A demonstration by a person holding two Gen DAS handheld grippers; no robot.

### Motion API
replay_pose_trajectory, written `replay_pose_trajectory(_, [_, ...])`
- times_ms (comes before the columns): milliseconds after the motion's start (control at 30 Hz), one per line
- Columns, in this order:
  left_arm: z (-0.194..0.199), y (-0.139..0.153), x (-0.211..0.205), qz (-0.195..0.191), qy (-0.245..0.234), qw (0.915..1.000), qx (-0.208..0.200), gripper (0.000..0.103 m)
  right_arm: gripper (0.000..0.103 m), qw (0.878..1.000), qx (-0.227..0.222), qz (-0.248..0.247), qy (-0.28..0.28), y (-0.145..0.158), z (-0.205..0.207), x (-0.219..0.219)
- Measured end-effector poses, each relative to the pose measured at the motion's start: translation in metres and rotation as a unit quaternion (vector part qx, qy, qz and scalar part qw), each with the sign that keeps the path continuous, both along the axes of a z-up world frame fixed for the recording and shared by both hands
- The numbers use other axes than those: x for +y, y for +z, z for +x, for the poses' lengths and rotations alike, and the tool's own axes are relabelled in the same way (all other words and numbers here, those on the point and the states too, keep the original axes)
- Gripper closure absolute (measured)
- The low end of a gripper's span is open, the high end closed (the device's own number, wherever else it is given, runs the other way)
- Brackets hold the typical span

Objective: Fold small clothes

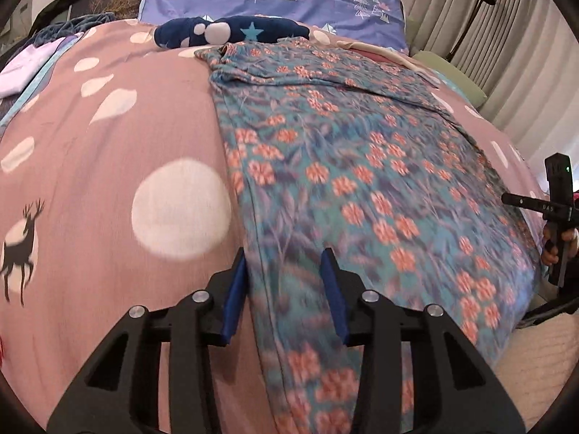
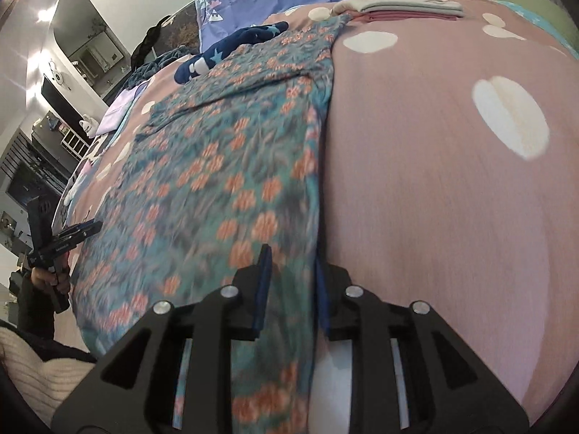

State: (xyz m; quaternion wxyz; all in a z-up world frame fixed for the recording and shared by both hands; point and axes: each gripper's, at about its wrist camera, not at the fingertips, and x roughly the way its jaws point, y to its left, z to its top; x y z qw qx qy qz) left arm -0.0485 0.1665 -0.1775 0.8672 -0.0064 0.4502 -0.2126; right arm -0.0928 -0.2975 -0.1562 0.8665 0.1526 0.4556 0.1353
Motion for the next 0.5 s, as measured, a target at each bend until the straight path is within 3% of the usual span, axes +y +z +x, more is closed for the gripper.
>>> replay_pose_trajectory(167, [-0.027,0.0,0.004,-0.046,-0.014,0.9988,0.011,0.062,0.08,1.0,0.004,0.02,-0.007,-0.003,-0.031,-0.005])
replay_pose_trajectory(267, [-0.043,-0.003,0.01,-0.094,-0.02,0.9952,0.022,0.061,0.08,0.999,0.01,0.041,-0.011,-0.004,-0.048,-0.009])
replay_pose_trajectory(333, [-0.052,-0.006,0.014,-0.122,-0.023,0.9918,0.029,0.054,0.08,0.999,0.009,0.048,-0.01,-0.005,-0.056,-0.011])
replay_pose_trajectory(433, [-0.053,-0.008,0.006,-0.116,-0.022,0.9927,0.023,0.053,0.08,0.998,0.007,0.067,-0.018,-0.009,-0.056,-0.011])
replay_pose_trajectory(500, [-0.05,-0.007,-0.009,-0.076,-0.023,0.9968,0.006,0.053,0.081,0.997,0.009,0.077,-0.022,-0.011,-0.052,-0.01])
